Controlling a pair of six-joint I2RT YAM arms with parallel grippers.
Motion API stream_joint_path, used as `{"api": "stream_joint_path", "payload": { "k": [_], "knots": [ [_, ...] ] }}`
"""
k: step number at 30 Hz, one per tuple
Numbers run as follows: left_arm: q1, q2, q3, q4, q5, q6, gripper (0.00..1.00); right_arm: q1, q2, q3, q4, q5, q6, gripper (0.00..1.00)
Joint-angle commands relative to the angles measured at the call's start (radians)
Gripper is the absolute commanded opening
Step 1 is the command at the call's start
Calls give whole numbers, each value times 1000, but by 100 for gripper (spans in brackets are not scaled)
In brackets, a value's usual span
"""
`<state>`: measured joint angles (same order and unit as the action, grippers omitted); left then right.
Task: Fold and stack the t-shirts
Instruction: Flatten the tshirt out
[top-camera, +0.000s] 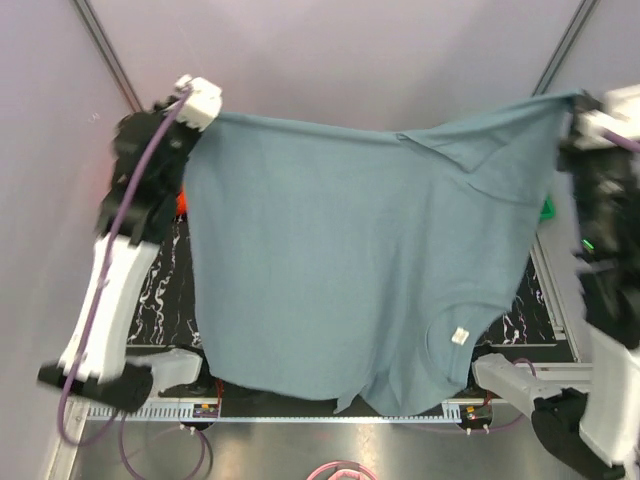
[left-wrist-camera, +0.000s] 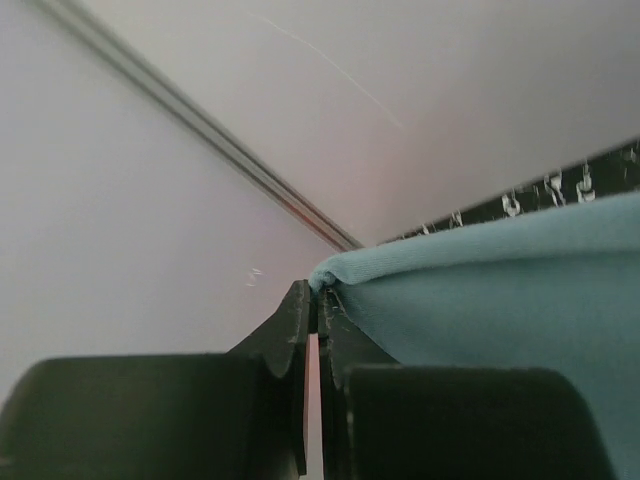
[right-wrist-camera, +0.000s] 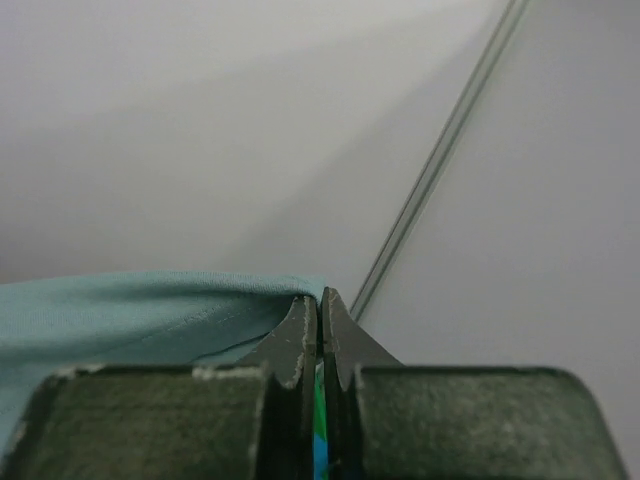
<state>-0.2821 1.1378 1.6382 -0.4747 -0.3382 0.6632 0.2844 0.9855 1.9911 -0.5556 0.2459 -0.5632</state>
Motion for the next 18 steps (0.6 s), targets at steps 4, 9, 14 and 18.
{"api": "stream_joint_path", "payload": {
  "k": [4,9,14,18],
  "knots": [
    [37,344,31,56,-59,36,0,-36,117,-348,264,-18,-97,0],
    [83,541,84,18,8,-25,0,-161,303,-403,131,-164,276,0],
    [148,717,199,-80,79,-148,0,-237,548,-443,62,-342,462,0],
    [195,893,342,-136,99,-188,0,-341,772,-327,52,-362,517,0]
  ]
}}
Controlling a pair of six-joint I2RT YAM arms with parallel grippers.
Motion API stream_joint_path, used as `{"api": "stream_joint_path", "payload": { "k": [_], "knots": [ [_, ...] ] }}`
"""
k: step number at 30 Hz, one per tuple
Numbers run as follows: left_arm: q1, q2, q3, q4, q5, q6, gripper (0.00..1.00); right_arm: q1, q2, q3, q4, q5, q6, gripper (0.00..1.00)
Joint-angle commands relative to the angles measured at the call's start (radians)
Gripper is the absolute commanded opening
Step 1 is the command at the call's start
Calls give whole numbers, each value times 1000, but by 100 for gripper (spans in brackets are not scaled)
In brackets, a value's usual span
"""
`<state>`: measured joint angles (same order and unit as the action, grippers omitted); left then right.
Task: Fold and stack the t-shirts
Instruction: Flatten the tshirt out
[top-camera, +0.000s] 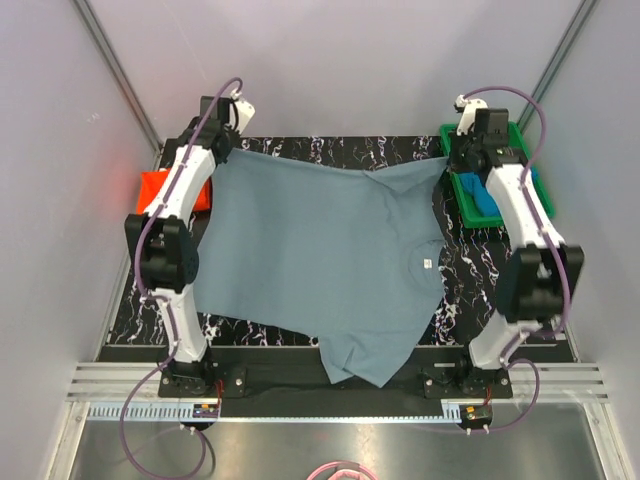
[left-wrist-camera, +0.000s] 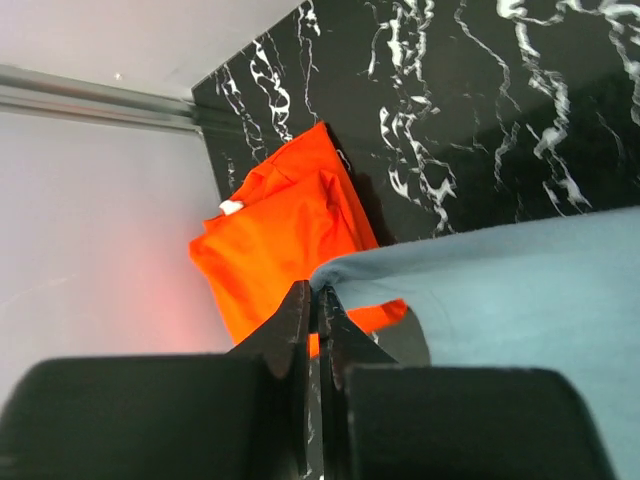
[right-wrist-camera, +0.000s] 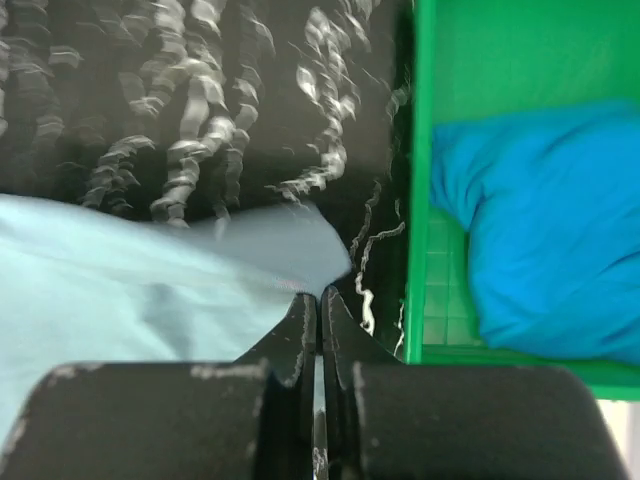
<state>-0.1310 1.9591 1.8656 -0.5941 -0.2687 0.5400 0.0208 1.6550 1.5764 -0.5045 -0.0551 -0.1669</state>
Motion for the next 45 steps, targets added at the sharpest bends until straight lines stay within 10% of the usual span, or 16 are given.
{"api": "stream_joint_path", "payload": {
  "k": [1,14,19,45],
  "knots": [
    [50,96,163,-33,34,-75,0,-88,180,153,6,-60,119,0],
    [41,368,386,30,45,8,0,-96,954,1238,-298,-101,118,0],
    [39,412,400,105,10,-6,0,-96,910,1024,-23,-103,170,0],
    [24,297,153,257,-199,-43,0,-47,954,1126,156,-6,170,0]
  ]
}}
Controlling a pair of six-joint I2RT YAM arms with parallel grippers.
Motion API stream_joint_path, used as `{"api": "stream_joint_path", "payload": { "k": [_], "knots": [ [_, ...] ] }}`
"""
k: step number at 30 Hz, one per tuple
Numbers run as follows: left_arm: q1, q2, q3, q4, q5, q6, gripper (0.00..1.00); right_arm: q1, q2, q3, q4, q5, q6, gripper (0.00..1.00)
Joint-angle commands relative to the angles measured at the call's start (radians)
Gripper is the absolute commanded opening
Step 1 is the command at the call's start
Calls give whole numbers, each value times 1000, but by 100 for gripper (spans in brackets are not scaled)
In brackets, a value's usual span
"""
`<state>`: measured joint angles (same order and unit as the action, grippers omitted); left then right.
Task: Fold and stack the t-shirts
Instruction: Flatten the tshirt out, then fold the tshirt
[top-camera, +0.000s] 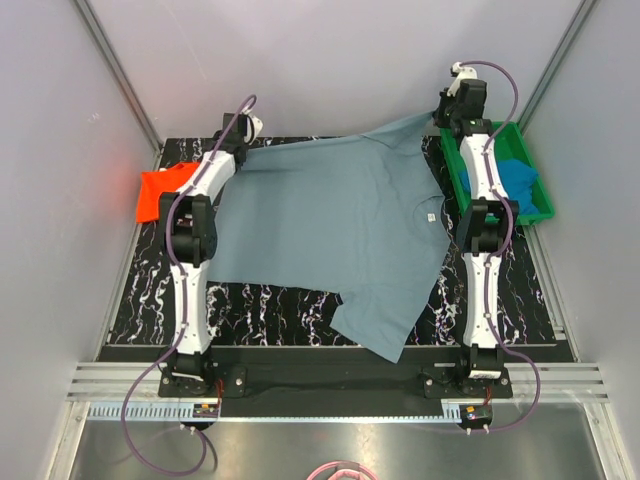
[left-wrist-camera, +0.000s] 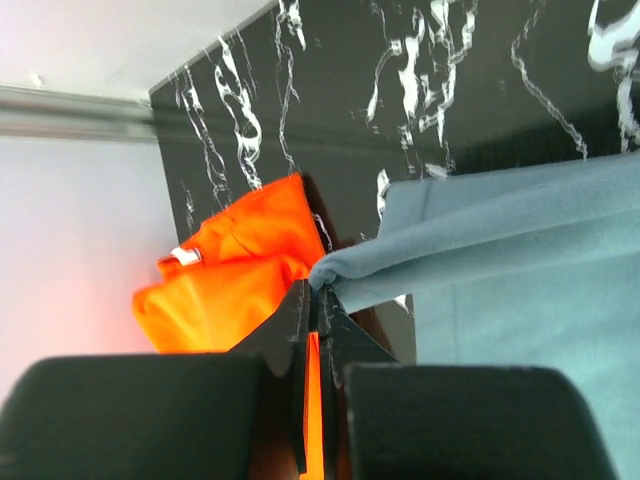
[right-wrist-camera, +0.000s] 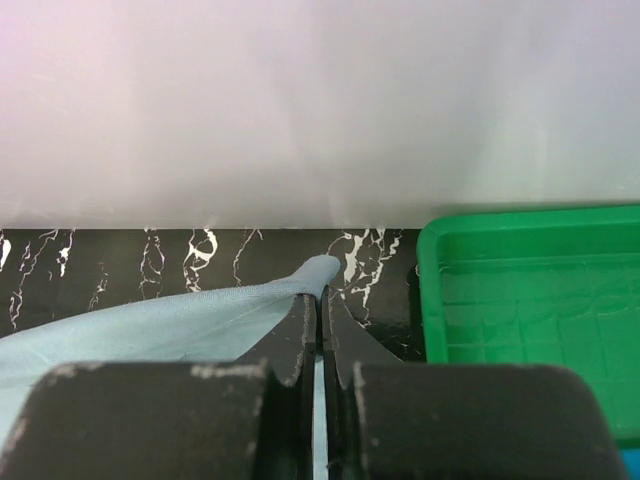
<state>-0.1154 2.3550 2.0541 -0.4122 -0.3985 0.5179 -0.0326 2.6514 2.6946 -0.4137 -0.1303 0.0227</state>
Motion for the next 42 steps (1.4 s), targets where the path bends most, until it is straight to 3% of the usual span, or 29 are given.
{"api": "stream_joint_path", "payload": {
  "k": [1,9,12,16,23,35,42],
  "knots": [
    [8,-105,-38,53,-74,-41,0,13,-54,7,58,72,-17,0],
    [14,-189,-78,107,-83,14,0,28,-90,36,85,78,-85,0],
    [13,-180,-31,40,-100,-5,0,28,-76,60,61,67,-83,0],
    [3,-213,-45,9,-97,-19,0,28,-125,-24,55,66,-44,0],
    [13,-206,-34,-43,-91,14,0,26,-223,-67,-126,-92,8,0],
    [34,-200,-15,-80,-37,37,0,26,-550,-523,-333,-278,132,0],
    [31,-226,-49,-120,-10,21,0,54,-660,-660,-359,-284,106,0]
  ]
}}
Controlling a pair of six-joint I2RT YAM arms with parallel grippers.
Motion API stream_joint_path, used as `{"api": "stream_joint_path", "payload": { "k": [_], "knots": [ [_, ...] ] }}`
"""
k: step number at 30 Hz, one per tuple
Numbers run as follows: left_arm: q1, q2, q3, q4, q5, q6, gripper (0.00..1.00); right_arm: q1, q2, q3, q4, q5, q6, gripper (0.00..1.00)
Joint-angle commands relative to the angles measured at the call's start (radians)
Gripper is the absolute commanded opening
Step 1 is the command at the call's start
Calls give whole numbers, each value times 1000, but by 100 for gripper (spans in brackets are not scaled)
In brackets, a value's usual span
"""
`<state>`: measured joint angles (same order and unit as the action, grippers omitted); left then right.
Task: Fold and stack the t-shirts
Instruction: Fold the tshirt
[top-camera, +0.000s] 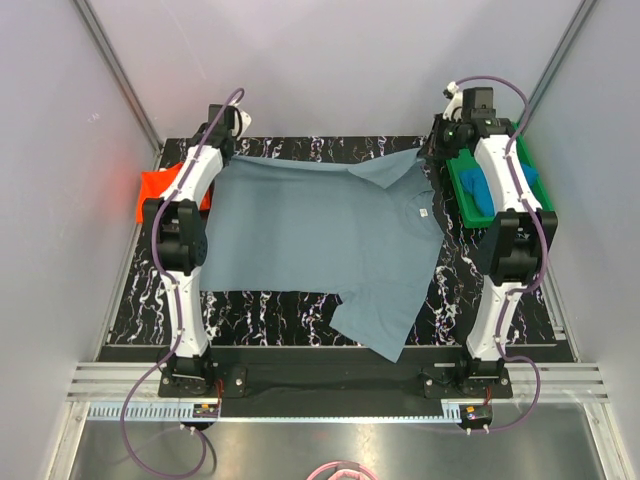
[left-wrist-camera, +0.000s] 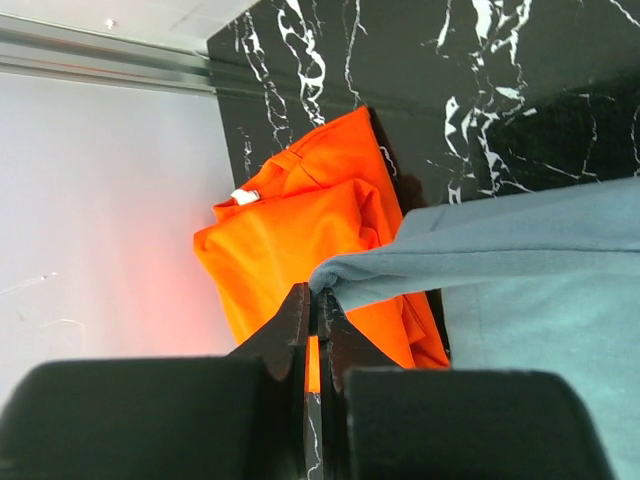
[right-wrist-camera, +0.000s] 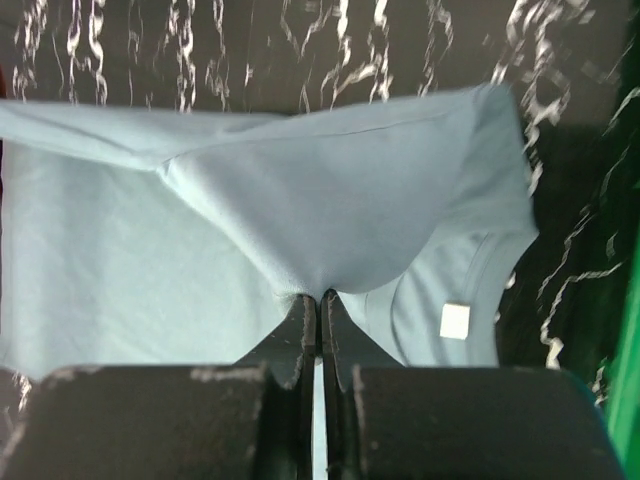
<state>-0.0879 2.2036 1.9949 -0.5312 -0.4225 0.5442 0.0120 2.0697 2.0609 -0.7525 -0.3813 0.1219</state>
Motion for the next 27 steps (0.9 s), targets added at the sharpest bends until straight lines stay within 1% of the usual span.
{"api": "stream_joint_path", "payload": {
  "k": [1,13,17,22,27],
  "knots": [
    [2,-88,-1,0,17,-6,0,8,-86,-34,-22,-36,12,0],
    [-4,-157,-96,-30,40,-26,0,8,-207,-171,-36,-47,12,0],
    [-13,-168,-123,-59,51,-39,0,8,-250,-241,-31,-50,9,0],
    [-32,-183,-165,-87,71,-67,0,8,-276,-340,-12,-45,1,0],
    [-50,-189,-194,-104,74,-81,0,8,-283,-375,-5,-50,-4,0]
  ]
}}
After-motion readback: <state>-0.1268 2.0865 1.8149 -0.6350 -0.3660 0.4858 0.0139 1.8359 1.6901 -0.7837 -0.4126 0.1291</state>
